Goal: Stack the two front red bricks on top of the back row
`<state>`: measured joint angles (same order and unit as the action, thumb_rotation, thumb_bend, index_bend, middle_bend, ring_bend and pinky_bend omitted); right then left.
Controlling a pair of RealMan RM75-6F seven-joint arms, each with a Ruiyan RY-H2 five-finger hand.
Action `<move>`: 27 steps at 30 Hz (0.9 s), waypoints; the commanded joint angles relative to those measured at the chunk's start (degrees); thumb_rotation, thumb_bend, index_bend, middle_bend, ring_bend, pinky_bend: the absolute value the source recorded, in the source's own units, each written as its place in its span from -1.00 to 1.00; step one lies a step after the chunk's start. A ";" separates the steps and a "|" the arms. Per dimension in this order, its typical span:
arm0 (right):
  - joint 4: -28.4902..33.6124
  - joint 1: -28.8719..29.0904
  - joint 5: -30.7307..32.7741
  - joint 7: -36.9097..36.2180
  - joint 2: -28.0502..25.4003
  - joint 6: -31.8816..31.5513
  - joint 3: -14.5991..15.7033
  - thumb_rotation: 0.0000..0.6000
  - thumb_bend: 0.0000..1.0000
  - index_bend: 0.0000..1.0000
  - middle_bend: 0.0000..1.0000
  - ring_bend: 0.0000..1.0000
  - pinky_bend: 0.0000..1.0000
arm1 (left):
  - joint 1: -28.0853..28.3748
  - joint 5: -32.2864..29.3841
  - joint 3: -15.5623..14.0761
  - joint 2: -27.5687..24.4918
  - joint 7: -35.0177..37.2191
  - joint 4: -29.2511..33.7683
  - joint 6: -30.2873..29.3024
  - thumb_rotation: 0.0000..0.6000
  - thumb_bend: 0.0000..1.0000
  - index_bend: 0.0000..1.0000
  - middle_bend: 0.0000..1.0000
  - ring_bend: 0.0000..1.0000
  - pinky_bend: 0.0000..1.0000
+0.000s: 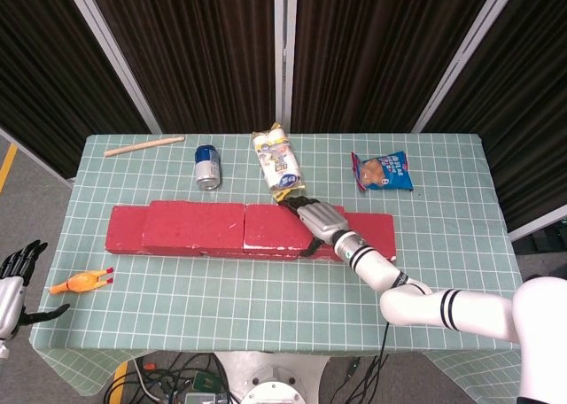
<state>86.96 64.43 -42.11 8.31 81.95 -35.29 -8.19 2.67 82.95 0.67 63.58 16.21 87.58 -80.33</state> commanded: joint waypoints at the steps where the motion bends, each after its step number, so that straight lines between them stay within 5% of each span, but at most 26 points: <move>1: 0.03 -0.16 -0.16 -0.26 -0.02 0.04 -0.04 1.00 -0.96 -1.00 -0.95 -1.00 -0.83 | 0.00 0.03 0.01 -0.04 0.01 0.03 -0.03 1.00 -0.97 -0.92 -1.00 -1.00 -1.00; 18: 1.78 -1.67 -2.22 -1.49 -1.20 -1.42 -0.66 1.00 -1.00 -1.00 -1.00 -1.00 -0.97 | -0.03 0.11 0.02 -0.10 -0.18 0.19 -0.12 1.00 -0.97 -0.92 -1.00 -1.00 -1.00; 27: 14.86 -9.09 -10.66 -2.18 -11.79 -11.99 -0.76 1.00 -1.00 -1.00 -1.00 -1.00 -1.00 | -0.52 1.10 0.61 -0.93 -1.71 1.75 -2.82 1.00 -0.97 -0.92 -1.00 -1.00 -1.00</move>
<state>96.81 59.02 -48.48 6.26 74.58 -42.22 -9.20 2.27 83.69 1.11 62.84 14.91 88.96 -82.59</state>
